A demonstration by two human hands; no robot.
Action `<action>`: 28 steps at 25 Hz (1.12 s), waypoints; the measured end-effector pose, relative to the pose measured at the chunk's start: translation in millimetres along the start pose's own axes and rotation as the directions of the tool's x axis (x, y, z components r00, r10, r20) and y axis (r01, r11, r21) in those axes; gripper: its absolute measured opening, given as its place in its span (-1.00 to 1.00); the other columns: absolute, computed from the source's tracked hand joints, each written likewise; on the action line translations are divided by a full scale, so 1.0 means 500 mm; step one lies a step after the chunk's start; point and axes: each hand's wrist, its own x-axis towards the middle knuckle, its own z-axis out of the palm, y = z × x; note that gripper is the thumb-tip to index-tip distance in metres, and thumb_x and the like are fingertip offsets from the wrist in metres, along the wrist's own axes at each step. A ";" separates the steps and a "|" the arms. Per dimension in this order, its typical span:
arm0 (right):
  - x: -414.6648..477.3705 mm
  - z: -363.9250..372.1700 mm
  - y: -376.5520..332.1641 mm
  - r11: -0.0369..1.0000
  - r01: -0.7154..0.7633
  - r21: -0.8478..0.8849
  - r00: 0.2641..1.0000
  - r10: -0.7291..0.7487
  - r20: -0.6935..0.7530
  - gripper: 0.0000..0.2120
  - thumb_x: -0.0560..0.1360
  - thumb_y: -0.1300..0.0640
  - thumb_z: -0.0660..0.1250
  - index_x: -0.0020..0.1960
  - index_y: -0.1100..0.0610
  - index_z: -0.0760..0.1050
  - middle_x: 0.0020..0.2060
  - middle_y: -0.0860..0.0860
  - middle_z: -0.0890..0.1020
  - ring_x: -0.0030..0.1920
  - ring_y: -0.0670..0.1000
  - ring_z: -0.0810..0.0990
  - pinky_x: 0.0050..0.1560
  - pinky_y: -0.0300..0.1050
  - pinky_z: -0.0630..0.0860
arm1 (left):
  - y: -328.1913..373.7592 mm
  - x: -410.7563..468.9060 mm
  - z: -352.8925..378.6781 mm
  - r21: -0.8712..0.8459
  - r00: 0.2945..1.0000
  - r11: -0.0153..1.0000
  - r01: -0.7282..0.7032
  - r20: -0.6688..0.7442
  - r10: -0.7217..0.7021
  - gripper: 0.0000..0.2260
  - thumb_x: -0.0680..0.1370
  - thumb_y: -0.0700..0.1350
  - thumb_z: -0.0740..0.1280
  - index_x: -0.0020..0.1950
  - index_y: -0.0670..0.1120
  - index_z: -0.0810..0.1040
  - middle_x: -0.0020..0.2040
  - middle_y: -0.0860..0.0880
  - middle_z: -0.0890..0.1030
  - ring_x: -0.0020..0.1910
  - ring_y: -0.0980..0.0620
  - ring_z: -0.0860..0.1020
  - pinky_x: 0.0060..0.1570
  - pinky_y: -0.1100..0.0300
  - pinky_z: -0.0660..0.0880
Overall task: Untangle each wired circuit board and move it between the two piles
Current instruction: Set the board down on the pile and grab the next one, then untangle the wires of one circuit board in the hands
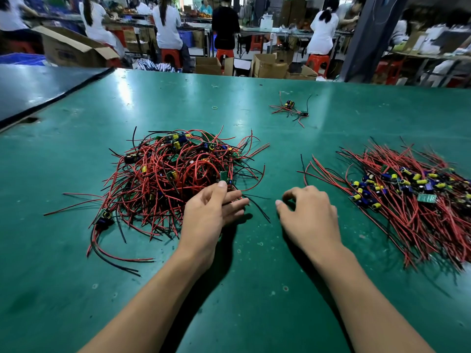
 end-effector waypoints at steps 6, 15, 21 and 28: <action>0.005 -0.027 0.021 0.988 -0.120 -0.095 0.990 0.126 0.059 -0.58 0.59 -0.16 0.27 0.35 0.03 0.50 0.32 0.11 0.48 0.36 0.19 0.36 0.29 0.09 0.32 | 0.002 -0.009 0.005 0.099 0.999 0.994 -0.043 0.027 0.041 -0.56 0.64 -0.12 0.27 0.48 -0.19 0.27 0.06 -0.19 0.67 -0.07 -0.12 0.70 -0.01 0.01 0.64; 0.006 -0.024 0.026 0.976 -0.212 -0.039 0.975 0.214 0.052 -0.53 0.58 -0.24 0.24 0.36 0.00 0.50 0.35 0.13 0.45 0.40 0.22 0.31 0.41 0.16 0.24 | 0.011 -0.014 -0.002 0.083 0.997 0.994 -0.067 0.046 0.063 -0.74 0.63 -0.14 0.28 0.31 -0.10 0.40 0.09 -0.15 0.66 -0.07 -0.09 0.70 -0.05 0.07 0.65; -0.014 0.010 -0.016 0.984 0.086 0.153 0.991 -0.068 -0.115 -0.71 0.59 -0.10 0.31 0.19 0.03 0.62 0.17 0.03 0.60 0.24 0.10 0.50 0.33 0.03 0.35 | 0.005 -0.009 -0.004 0.067 0.997 0.995 -0.070 0.040 0.067 -0.89 0.61 -0.16 0.30 0.11 -0.15 0.52 0.04 -0.13 0.64 -0.08 -0.14 0.70 -0.17 0.11 0.65; -0.026 0.036 -0.052 0.753 0.222 0.620 0.974 -0.151 -0.166 -0.86 0.54 0.08 0.44 0.10 0.03 0.65 -0.09 -0.11 0.67 -0.14 -0.16 0.62 -0.07 -0.36 0.48 | -0.003 -0.001 -0.006 0.086 0.994 0.992 -0.090 0.074 0.084 -0.79 0.60 -0.19 0.33 0.23 -0.04 0.52 -0.11 -0.03 0.68 -0.17 -0.07 0.70 -0.28 0.20 0.60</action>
